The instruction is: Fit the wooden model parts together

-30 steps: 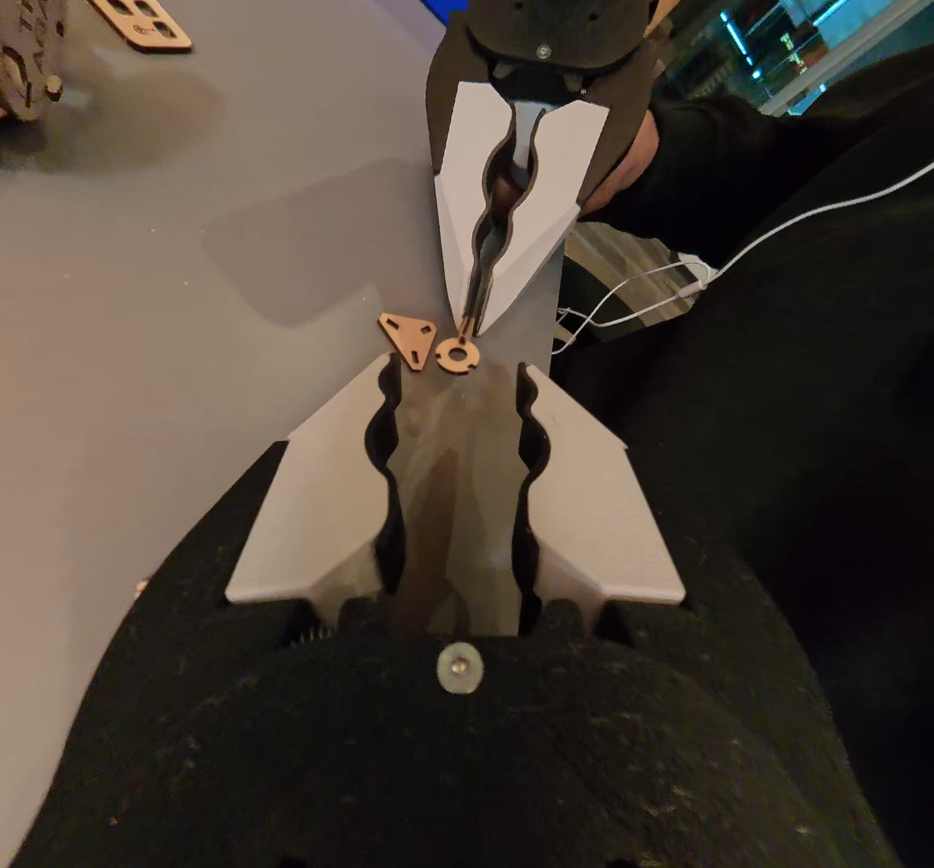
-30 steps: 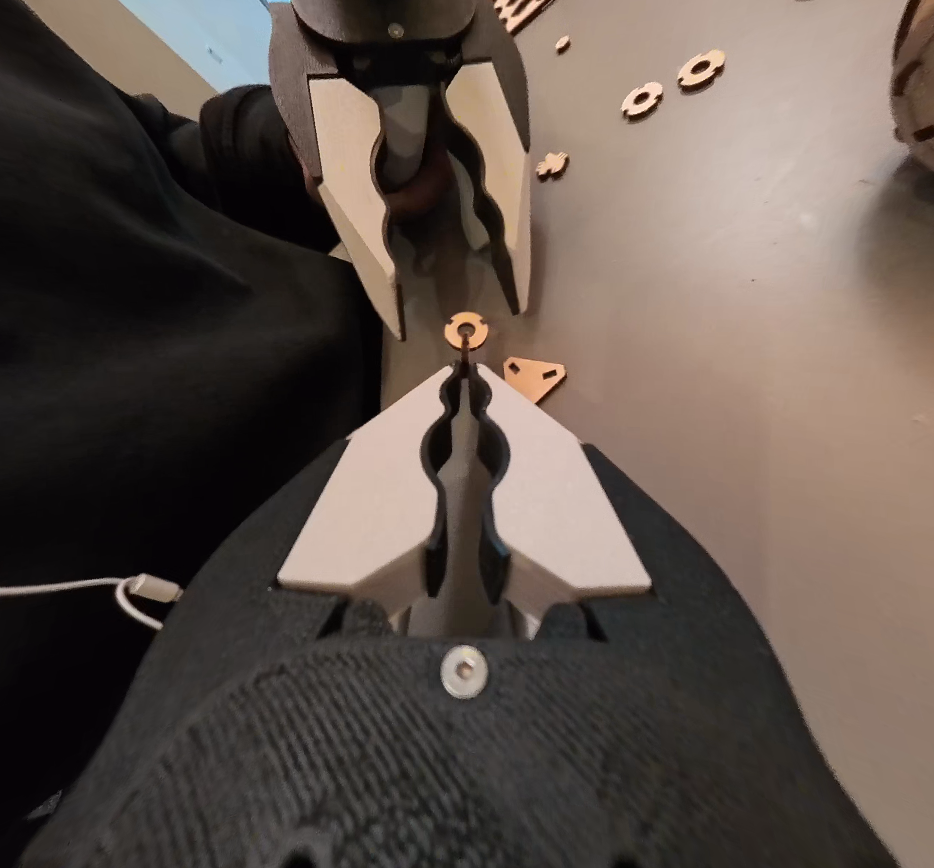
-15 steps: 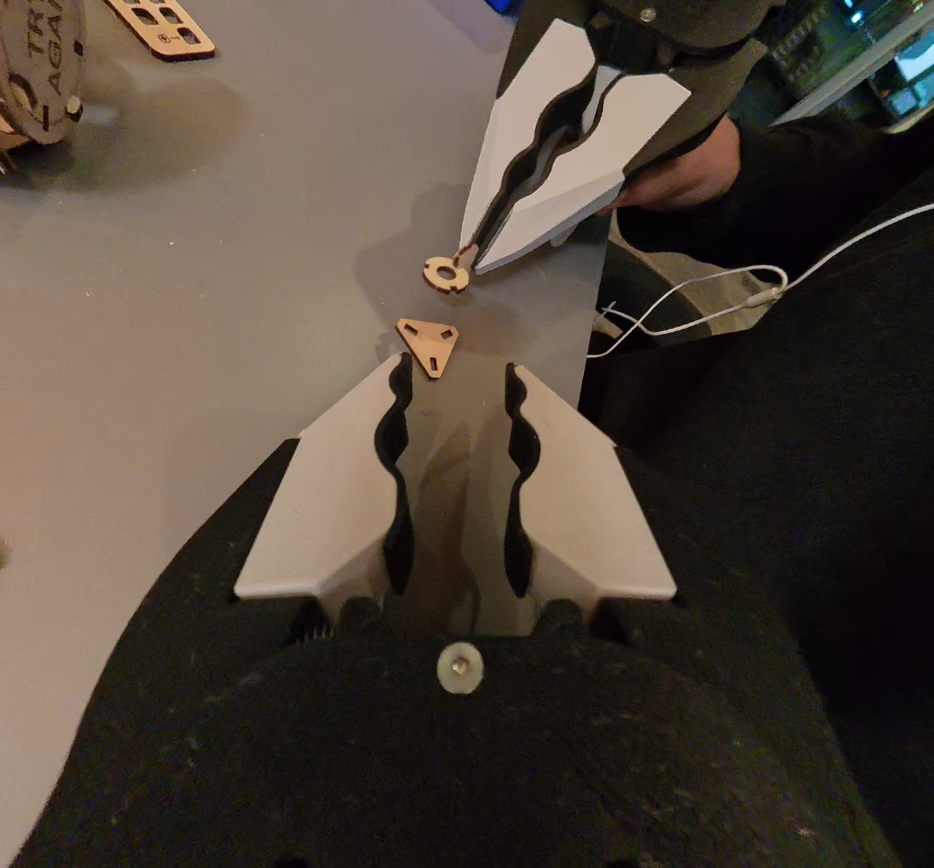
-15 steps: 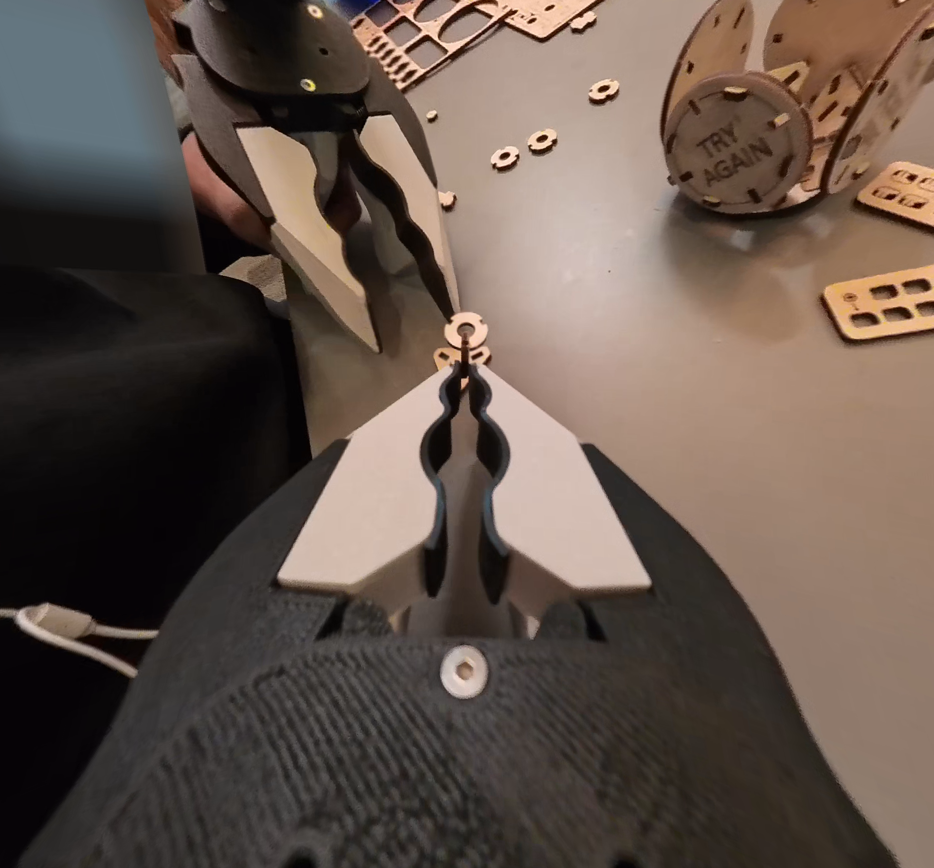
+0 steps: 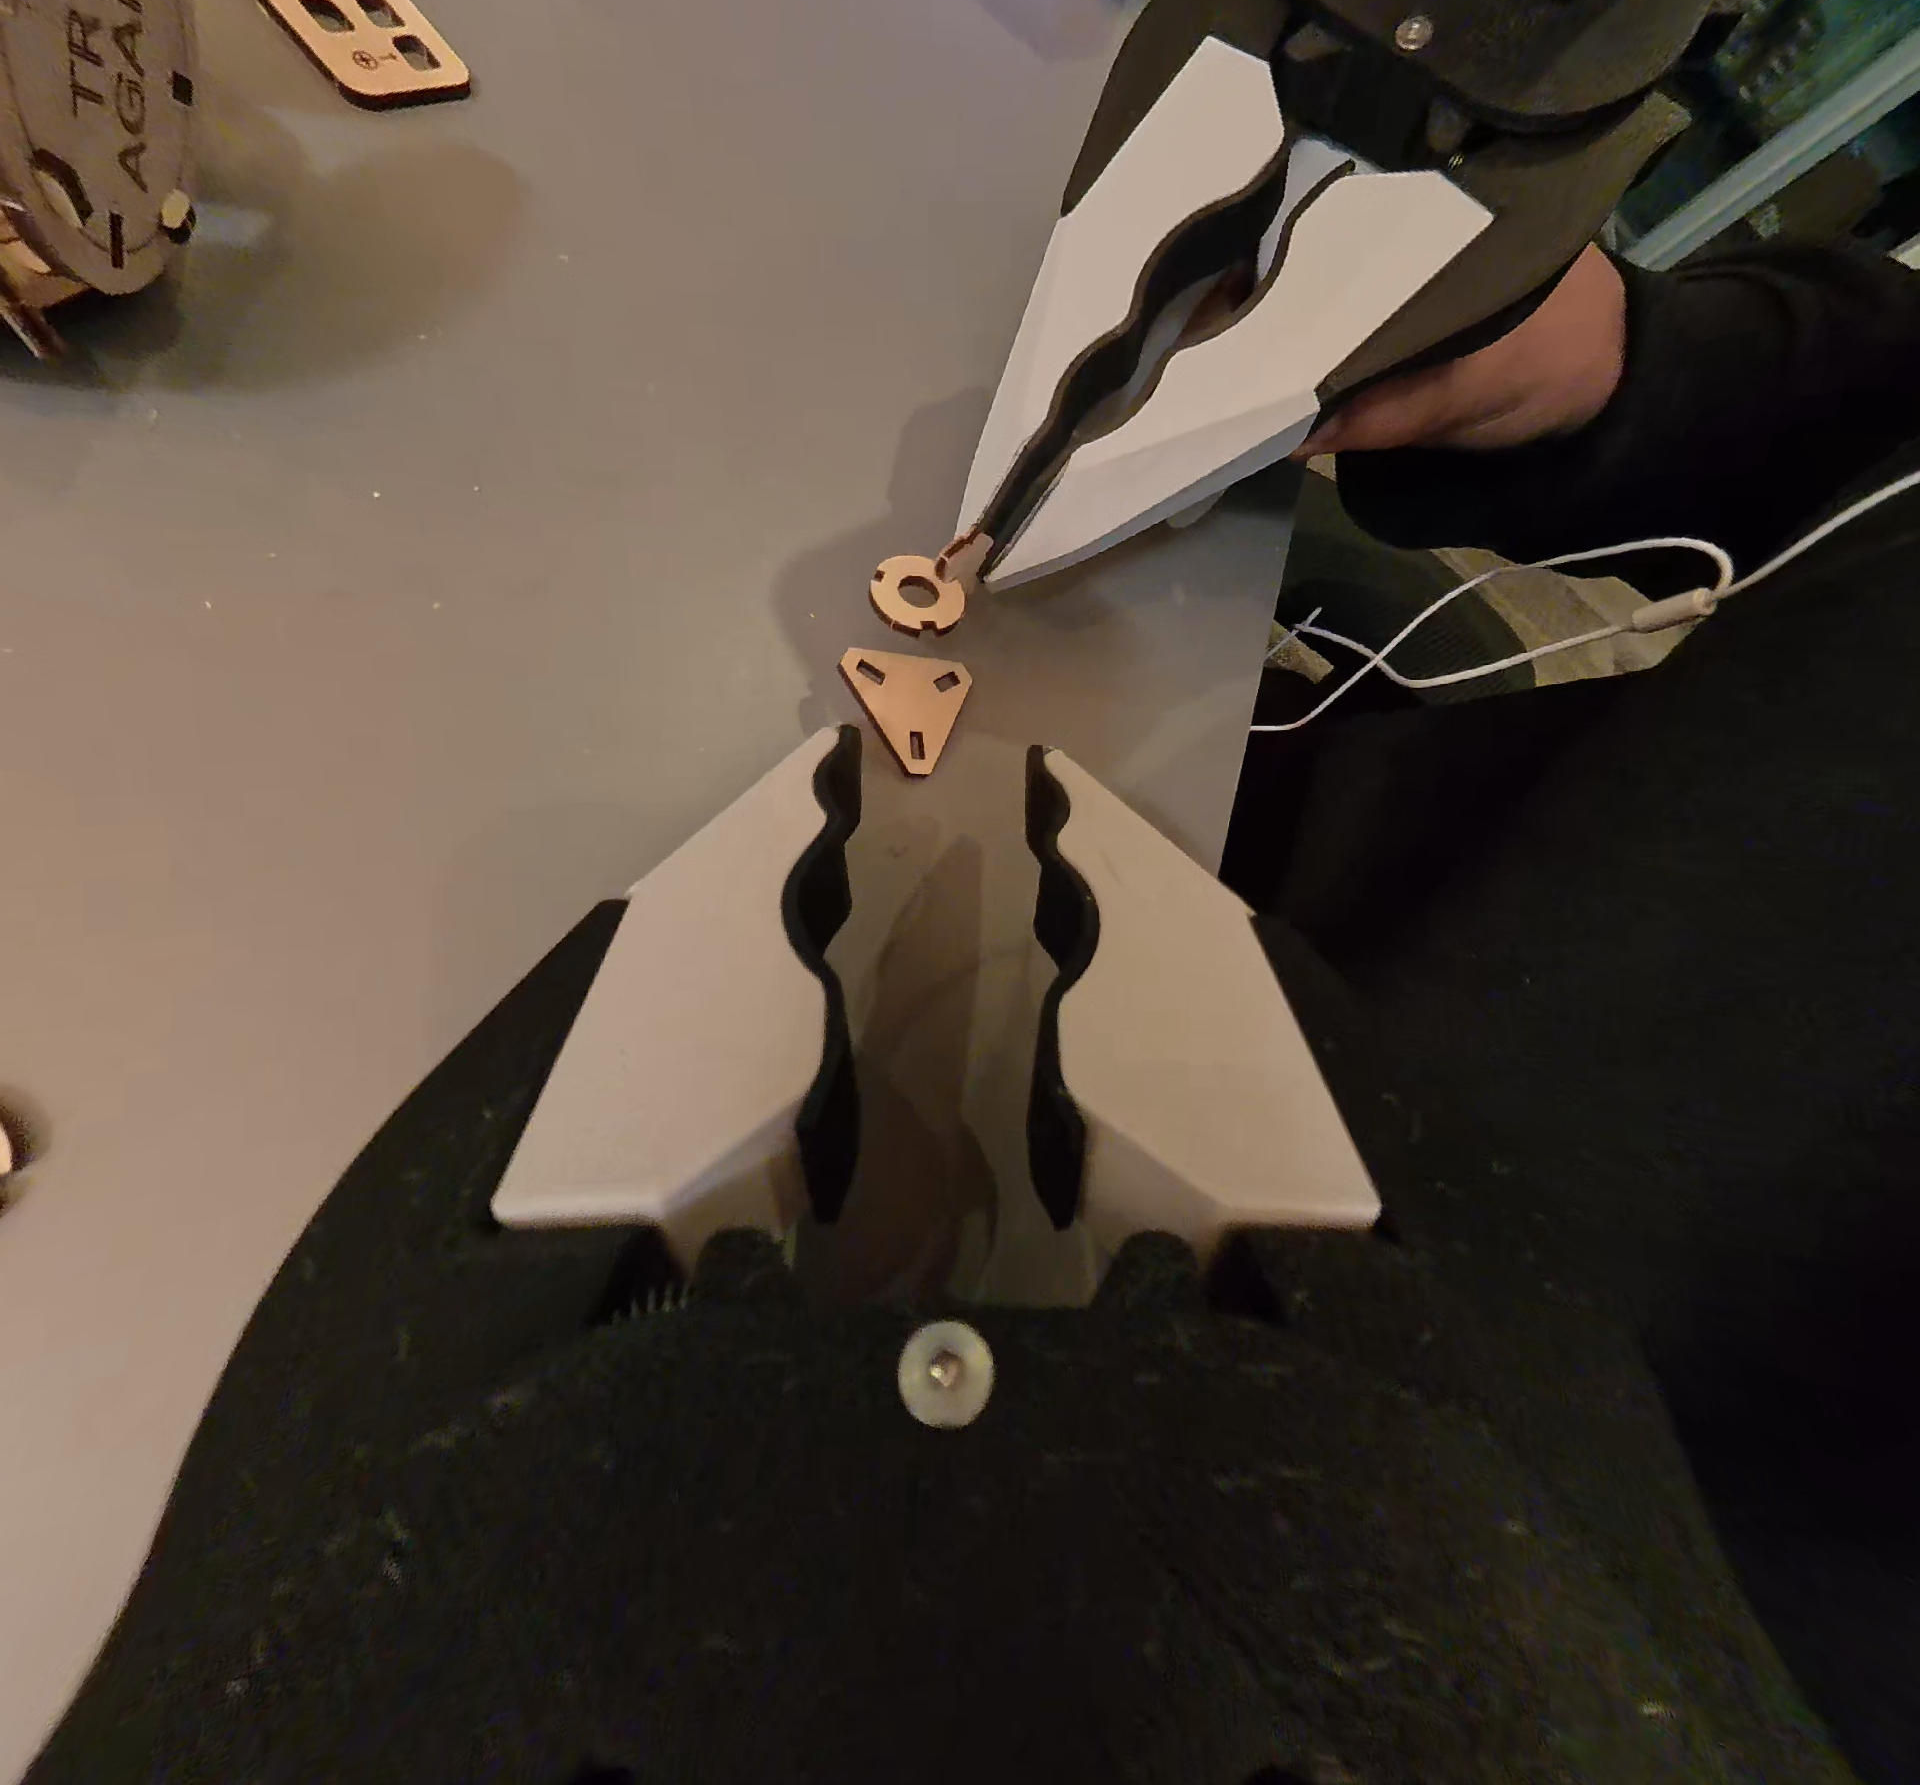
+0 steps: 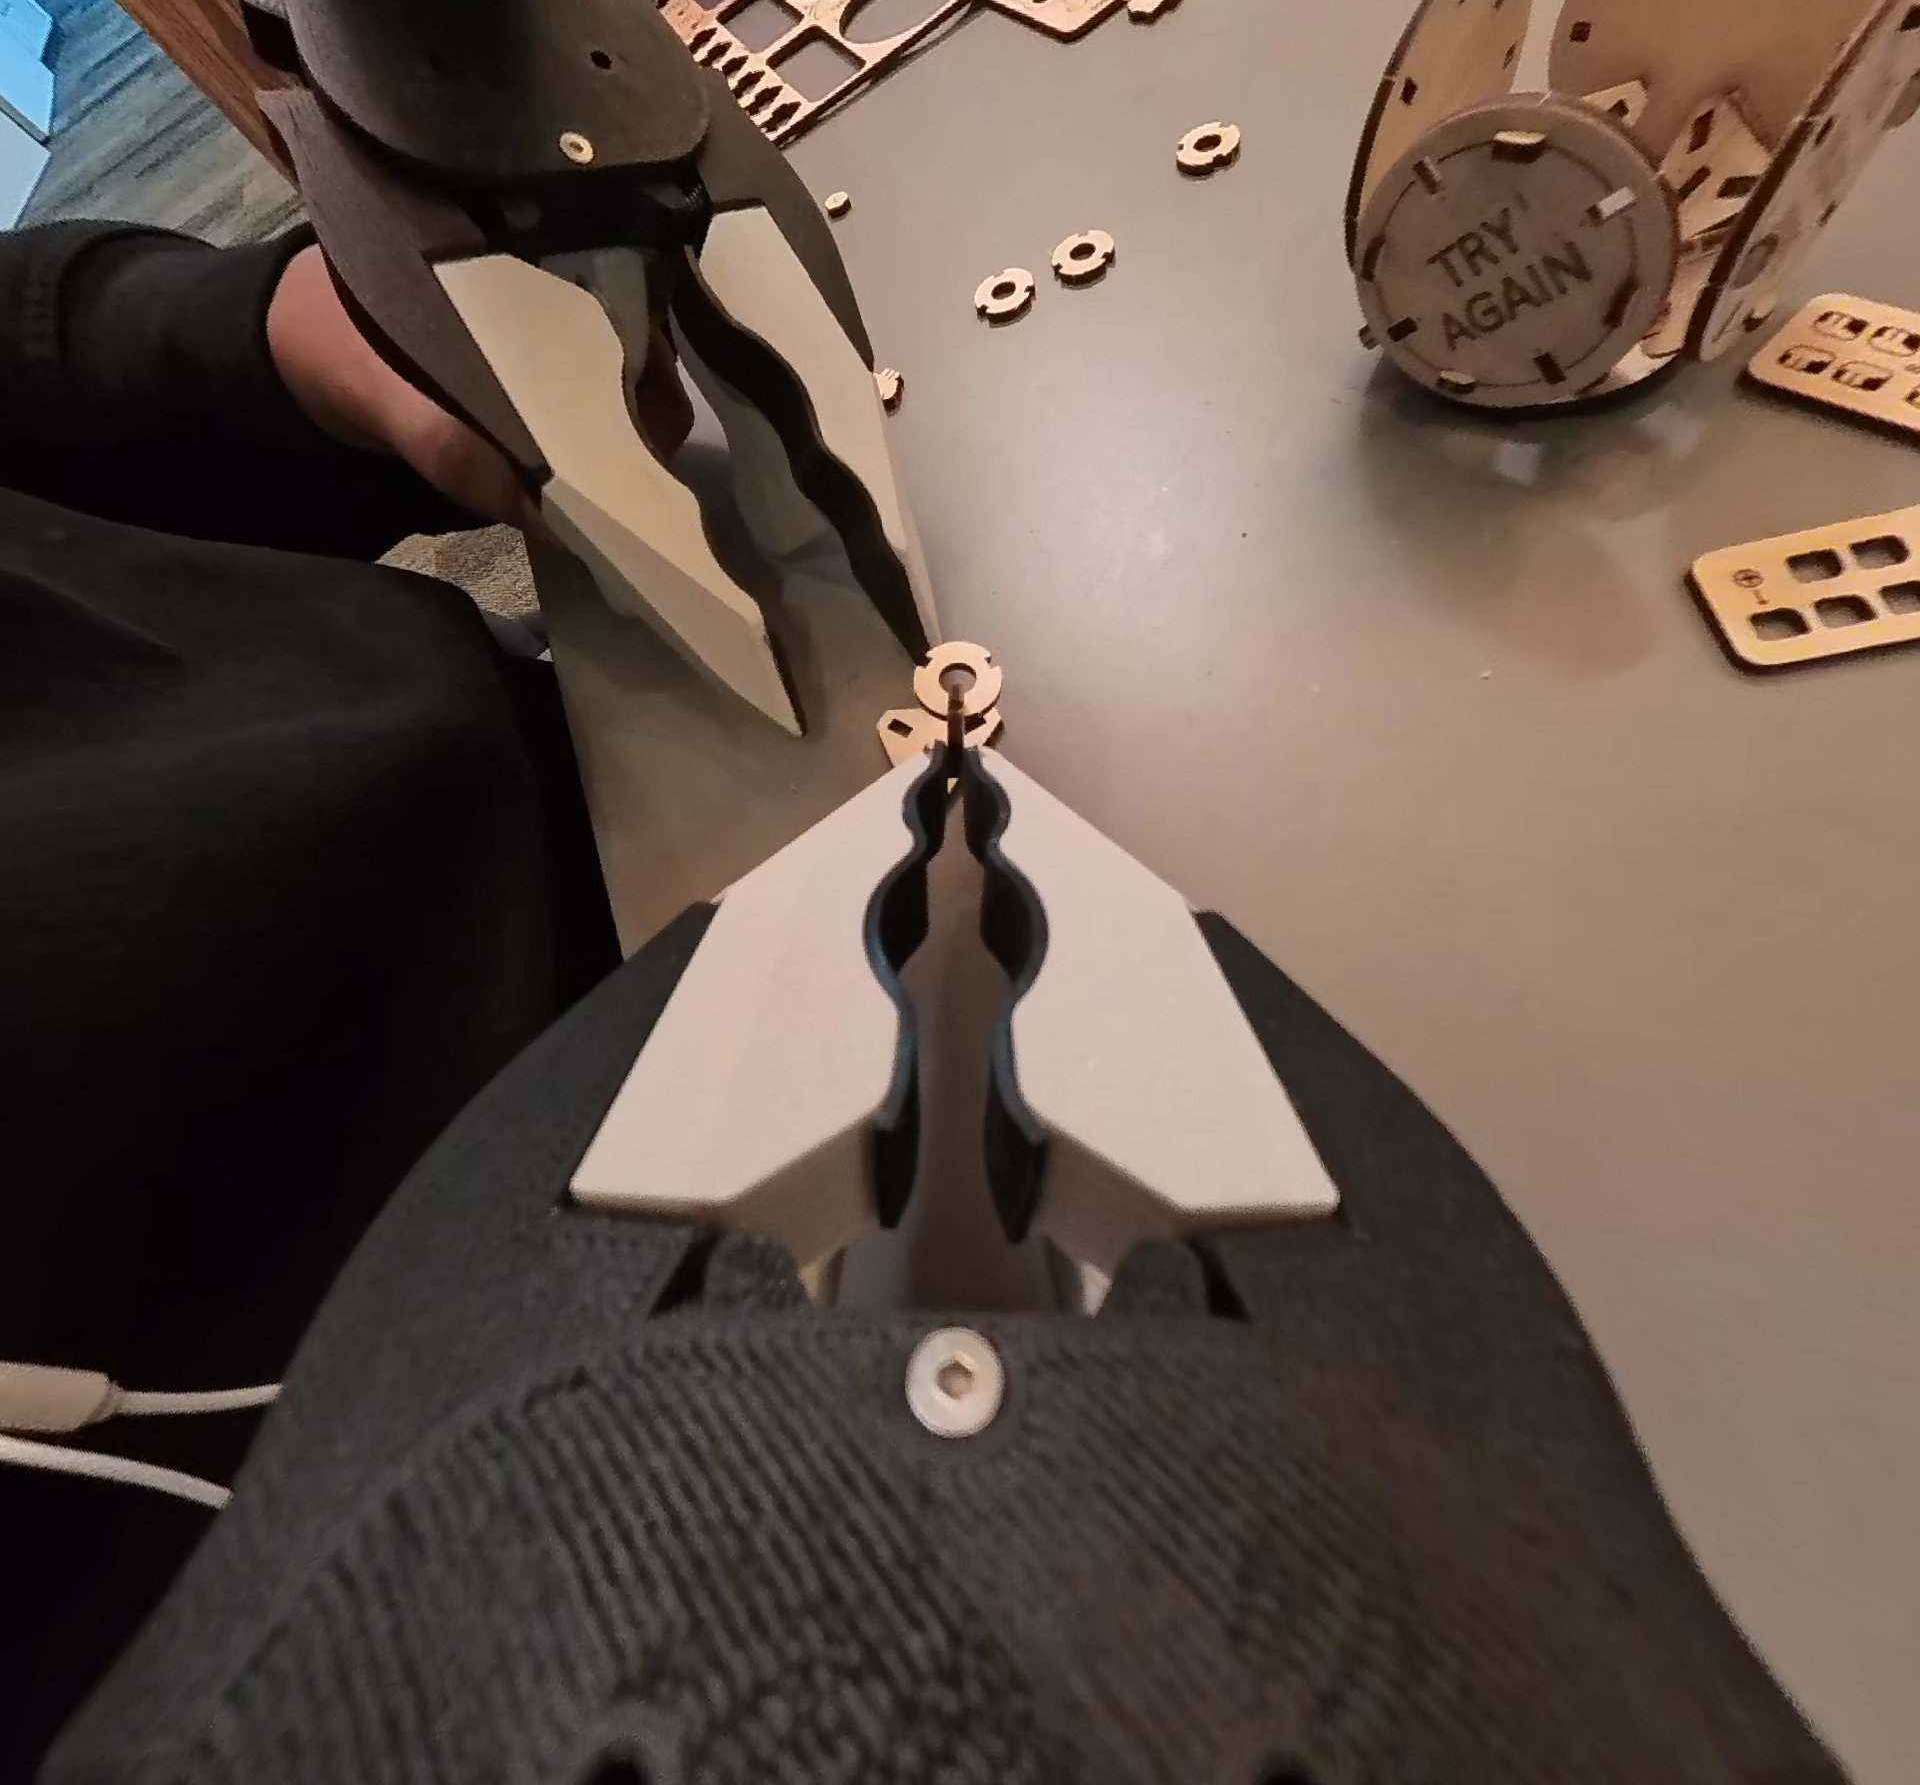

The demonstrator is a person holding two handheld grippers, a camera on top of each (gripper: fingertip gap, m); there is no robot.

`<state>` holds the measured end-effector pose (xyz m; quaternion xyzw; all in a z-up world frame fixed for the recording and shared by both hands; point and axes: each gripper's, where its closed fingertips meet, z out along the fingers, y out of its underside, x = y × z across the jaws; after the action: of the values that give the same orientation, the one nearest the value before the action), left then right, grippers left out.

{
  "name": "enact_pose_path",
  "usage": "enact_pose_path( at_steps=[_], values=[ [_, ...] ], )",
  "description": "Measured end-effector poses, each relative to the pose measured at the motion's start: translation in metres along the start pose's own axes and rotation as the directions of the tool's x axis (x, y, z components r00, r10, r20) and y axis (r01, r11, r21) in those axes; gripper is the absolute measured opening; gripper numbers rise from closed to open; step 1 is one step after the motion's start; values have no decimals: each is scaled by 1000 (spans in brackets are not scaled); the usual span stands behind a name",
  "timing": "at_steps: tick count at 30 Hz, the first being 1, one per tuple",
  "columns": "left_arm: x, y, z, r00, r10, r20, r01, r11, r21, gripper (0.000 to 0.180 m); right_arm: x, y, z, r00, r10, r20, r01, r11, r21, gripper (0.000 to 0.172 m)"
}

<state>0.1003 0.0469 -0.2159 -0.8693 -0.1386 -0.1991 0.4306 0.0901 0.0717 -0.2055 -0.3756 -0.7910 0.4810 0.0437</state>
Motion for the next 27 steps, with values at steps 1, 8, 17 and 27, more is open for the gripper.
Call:
enact_pose_path(
  at_steps=[1, 8, 17, 27],
  values=[
    [0, 1, 1, 1000, 2, 3, -2, 1000, -5, 29, 0, 0, 0, 1000, 3, 0, -3, 1000, 1, 1],
    [-1, 1, 1, 1000, 10, 17, -10, 1000, -5, 29, 3, -1, -1, 1000, 19, -10, -18, 1000, 10, 1],
    [-17, -15, -33, 995, -36, 91, 21, 986, 167, 28, 6, -5, -4, 999, 33, -17, -32, 999, 41, 1],
    [-100, 0, -101, 868, -167, 468, 73, 974, 213, 21, 3, -16, 6, 1000, 13, 16, -14, 998, 56, 0]
  ],
)
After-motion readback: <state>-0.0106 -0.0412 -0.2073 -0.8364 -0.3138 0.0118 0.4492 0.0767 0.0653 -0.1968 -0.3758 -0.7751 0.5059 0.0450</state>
